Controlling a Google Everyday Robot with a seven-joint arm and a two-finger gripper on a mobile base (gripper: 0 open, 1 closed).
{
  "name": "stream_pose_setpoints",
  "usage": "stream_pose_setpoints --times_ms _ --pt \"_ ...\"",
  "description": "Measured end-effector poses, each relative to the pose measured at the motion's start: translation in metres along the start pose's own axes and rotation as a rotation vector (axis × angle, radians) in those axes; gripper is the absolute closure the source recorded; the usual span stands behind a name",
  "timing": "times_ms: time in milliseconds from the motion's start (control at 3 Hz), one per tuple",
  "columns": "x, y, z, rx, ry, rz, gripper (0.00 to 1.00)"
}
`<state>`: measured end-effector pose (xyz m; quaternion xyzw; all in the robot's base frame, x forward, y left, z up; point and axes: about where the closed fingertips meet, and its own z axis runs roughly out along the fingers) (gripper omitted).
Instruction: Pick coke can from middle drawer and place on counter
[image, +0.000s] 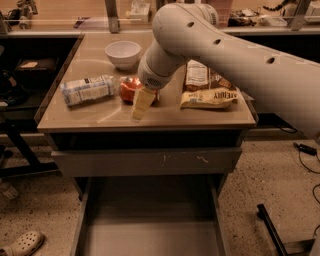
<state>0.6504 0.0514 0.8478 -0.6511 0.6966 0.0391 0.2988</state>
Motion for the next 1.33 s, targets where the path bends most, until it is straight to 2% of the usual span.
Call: stream_pose_setpoints --times_ms 333,667,1000,1333 --pt "0.0 0.0 0.0 0.0 0.0 0.0 0.0" --pt "-0.007 -0.008 -0.029 0.051 0.018 0.004 0.0" --pt "-0.007 -0.017 -0.069 0.12 0.071 0.02 0.0" --pt "-0.017 -0.018 -0.104 0.179 0.079 0.039 0.0"
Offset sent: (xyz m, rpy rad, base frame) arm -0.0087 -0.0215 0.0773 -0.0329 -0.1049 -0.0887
